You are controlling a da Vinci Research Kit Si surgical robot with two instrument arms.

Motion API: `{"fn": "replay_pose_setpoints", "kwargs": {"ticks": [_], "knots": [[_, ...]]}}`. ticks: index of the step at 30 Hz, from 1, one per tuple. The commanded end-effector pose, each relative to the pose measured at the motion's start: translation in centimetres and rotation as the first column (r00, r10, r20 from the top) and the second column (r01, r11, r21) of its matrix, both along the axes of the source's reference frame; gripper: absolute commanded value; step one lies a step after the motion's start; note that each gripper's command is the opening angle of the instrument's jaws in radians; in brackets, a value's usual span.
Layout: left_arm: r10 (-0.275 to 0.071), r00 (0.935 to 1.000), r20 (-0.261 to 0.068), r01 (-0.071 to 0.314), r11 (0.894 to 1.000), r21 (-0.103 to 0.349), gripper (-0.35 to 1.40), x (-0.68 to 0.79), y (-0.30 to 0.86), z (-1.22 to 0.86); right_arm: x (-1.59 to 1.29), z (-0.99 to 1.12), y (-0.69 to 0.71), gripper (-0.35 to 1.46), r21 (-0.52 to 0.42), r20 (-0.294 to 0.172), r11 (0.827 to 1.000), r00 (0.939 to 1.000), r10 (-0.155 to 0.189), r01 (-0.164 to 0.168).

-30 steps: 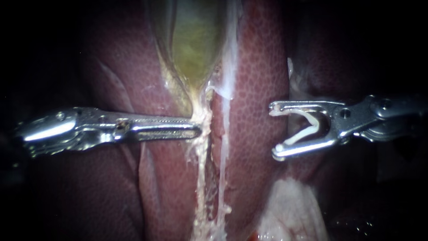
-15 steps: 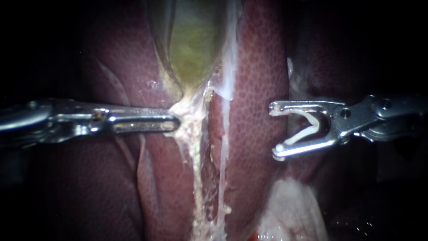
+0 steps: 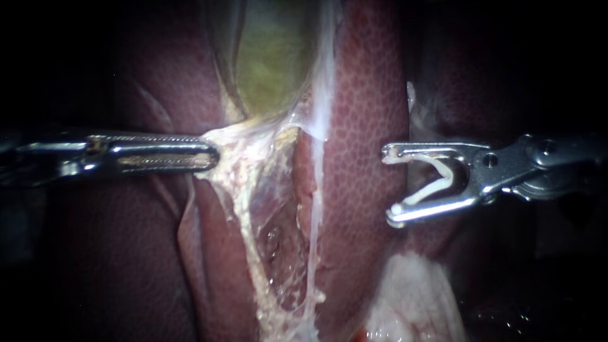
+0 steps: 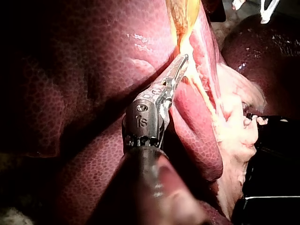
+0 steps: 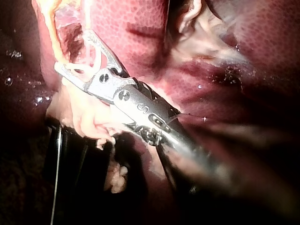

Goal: Grabbing gallbladder

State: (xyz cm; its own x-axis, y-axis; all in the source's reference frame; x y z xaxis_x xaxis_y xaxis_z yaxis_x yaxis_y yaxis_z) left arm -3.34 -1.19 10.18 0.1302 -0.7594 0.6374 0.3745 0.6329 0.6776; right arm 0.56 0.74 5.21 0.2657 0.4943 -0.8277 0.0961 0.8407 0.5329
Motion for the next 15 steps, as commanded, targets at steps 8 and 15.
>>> {"fn": "replay_pose_setpoints", "kwargs": {"ticks": [8, 15], "knots": [[-0.002, 1.0000, -0.001, 0.002, 1.000, -0.001, -0.35, 0.01, 0.00, 0.00, 0.00, 0.01, 0.00, 0.60, 0.000, 0.000, 1.000, 1.0000, 0.000, 0.000], [-0.003, 1.0000, -0.002, 0.003, 1.000, -0.001, -0.35, 0.01, 0.00, 0.01, 0.01, 0.01, 0.00, 0.60, 0.000, 0.000, 1.000, 1.0000, 0.000, 0.000]]}}
